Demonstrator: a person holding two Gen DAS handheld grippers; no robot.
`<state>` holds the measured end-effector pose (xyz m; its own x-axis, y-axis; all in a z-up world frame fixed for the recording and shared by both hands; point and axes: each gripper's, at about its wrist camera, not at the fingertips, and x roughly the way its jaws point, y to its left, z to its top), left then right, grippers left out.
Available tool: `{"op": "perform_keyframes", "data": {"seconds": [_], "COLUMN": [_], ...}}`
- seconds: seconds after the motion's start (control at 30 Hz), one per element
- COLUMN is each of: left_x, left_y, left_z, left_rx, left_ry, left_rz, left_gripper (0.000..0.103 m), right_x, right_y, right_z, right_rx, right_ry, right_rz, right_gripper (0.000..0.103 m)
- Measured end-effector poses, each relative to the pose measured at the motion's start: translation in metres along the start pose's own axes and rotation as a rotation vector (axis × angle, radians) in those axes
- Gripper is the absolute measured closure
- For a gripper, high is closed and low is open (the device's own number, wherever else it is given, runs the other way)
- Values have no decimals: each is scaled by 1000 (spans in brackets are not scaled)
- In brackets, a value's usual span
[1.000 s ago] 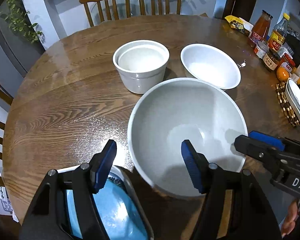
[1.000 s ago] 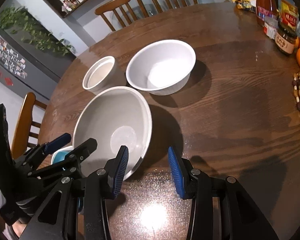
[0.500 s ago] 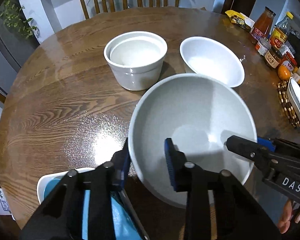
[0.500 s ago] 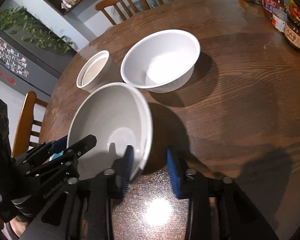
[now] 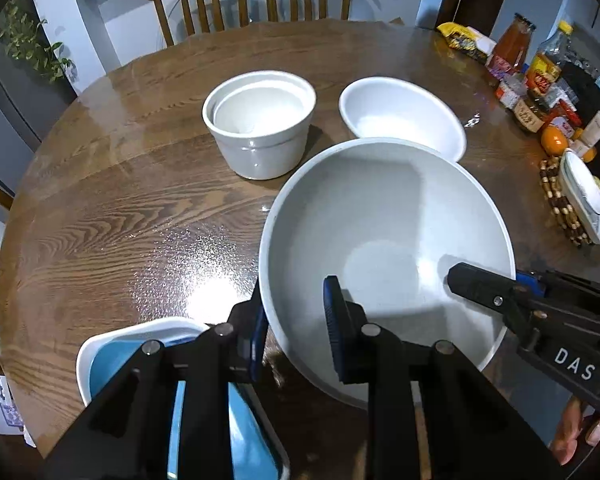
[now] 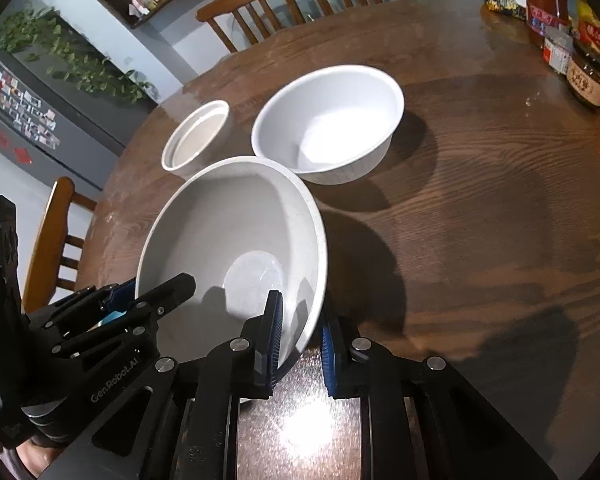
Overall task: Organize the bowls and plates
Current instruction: 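Grasp the large white bowl rim with both tools and lift it, then lower the large white bowl beside the teal dish and open both tools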
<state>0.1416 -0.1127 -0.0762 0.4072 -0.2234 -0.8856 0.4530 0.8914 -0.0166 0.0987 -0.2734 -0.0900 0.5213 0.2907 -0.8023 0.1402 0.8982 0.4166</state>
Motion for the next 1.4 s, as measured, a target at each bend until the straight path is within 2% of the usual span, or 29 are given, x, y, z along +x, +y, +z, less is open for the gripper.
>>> {"op": "perform_keyframes", "data": {"seconds": [0.2, 0.47, 0.67, 1.17, 1.27, 1.33, 1.4], "left_x": [-18, -15, -8, 2, 0, -4, -10], "left_y": [-10, -24, -32, -32, -30, -27, -21], "left_z": [-17, -48, -56, -54, -54, -53, -53], "left_rx": [25, 57, 67, 75, 68, 54, 36], "left_ry": [-2, 49, 68, 52, 49, 33, 11], "left_rz": [-29, -64, -60, -15, -22, -11, -9], "left_gripper": [79, 79, 79, 77, 68, 42, 35], "right_x": [-22, -22, -19, -22, -23, -27, -35], "right_y": [-1, -11, -15, -14, -13, -14, -16], "right_z": [-13, -46, -57, -56, -55, -54, -52], "right_rx": [-21, -10, 6, 17, 22, 32, 38], "right_ry": [-7, 59, 78, 40, 34, 23, -1], "right_rz": [-10, -39, -52, -61, -58, -52, -64], "right_gripper": [84, 84, 84, 84, 84, 84, 84]}}
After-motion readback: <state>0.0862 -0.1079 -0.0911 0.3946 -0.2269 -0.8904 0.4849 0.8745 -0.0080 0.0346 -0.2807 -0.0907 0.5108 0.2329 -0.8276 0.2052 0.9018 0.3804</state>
